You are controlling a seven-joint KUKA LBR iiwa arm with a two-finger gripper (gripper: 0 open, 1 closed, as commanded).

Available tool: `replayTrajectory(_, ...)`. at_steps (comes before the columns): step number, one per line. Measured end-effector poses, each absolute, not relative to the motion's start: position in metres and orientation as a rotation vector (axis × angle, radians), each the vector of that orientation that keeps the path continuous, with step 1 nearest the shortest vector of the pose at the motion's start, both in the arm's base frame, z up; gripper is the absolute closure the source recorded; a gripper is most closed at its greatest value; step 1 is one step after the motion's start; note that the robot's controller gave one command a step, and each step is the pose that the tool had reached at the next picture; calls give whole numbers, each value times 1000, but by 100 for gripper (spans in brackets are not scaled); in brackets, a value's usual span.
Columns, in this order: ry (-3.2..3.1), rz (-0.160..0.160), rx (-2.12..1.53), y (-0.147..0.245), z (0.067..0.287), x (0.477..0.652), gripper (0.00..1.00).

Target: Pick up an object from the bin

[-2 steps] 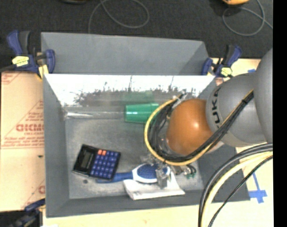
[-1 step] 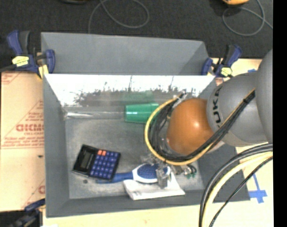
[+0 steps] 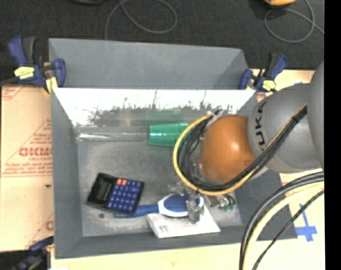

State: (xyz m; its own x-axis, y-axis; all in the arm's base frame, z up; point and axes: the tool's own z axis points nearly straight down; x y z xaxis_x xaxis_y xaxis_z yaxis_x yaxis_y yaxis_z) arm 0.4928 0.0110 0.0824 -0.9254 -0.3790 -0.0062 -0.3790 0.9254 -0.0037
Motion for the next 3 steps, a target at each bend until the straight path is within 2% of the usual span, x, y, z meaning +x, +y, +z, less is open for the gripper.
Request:
replayTrajectory(1, 3084, -1, -608, 11, 91, 491, 100)
replayTrajectory(3, 3086, 0, -606, 11, 136, 491, 100)
